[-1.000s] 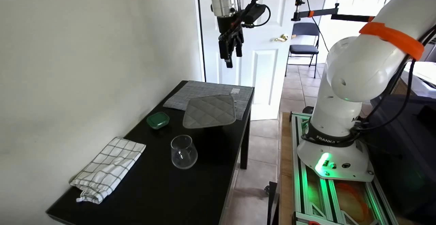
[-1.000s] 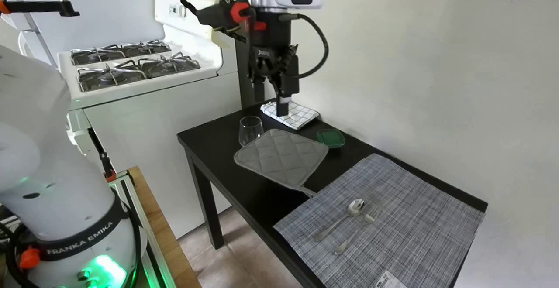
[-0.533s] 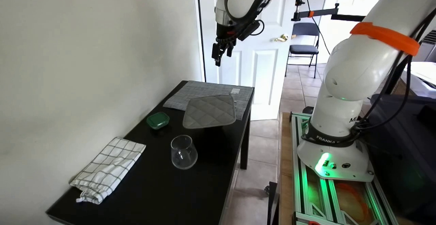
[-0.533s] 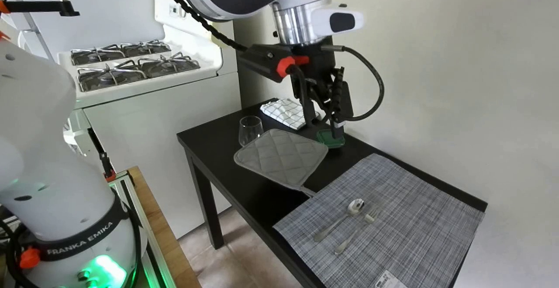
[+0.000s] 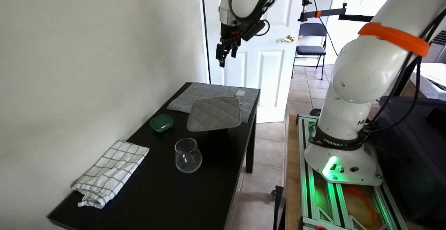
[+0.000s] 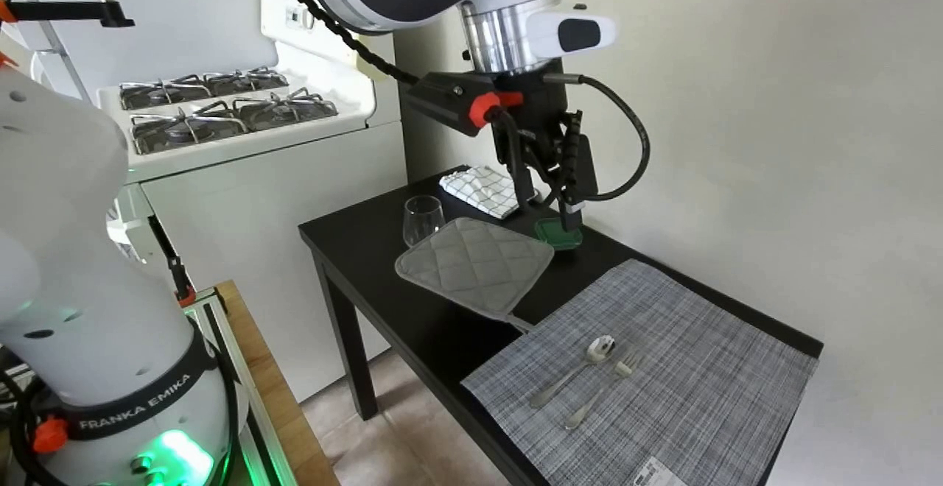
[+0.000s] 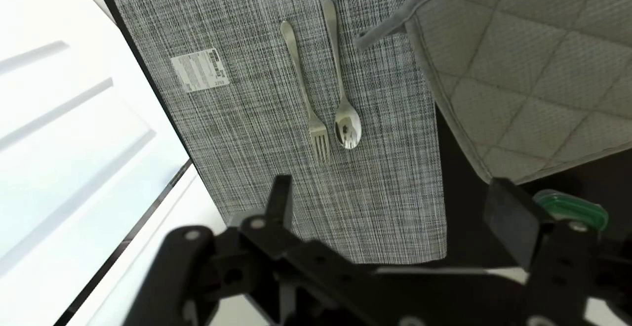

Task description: Place the silver spoon and fork on top of the pot holder.

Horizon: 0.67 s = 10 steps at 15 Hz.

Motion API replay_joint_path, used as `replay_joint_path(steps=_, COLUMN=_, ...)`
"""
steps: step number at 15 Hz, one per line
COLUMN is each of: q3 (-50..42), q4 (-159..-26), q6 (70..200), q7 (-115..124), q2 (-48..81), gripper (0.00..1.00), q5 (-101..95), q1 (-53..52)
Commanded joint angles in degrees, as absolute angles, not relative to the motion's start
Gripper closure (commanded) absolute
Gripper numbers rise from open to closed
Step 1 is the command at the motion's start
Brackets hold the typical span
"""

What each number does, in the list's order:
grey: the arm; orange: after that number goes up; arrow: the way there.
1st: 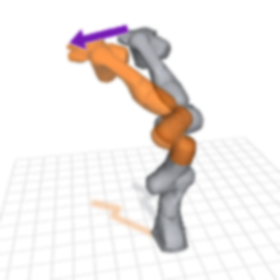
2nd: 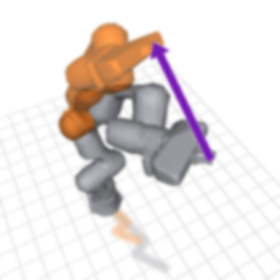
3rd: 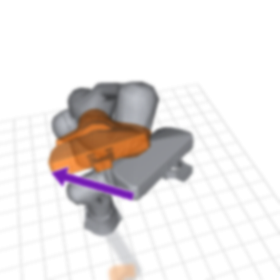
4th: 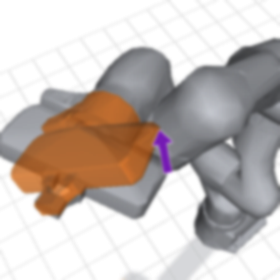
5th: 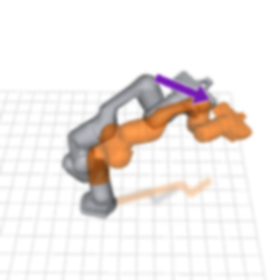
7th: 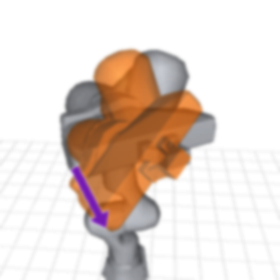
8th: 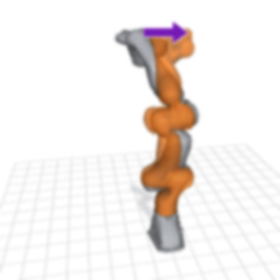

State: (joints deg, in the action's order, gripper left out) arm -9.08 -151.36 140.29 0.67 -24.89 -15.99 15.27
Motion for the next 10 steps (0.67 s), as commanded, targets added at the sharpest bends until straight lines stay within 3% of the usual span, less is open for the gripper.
replay_joint_path(steps=1, q3=-12.4, q4=-148.6, q6=139.9, q7=-2.2, q2=-17.9, gripper=0.0, q5=-11.8, q1=14.9)
replay_joint_path(steps=10, q3=-18.7, q4=-140.4, q6=140.6, q7=-24.7, q2=-2.8, gripper=0.0, q5=7.5, q1=11.9)
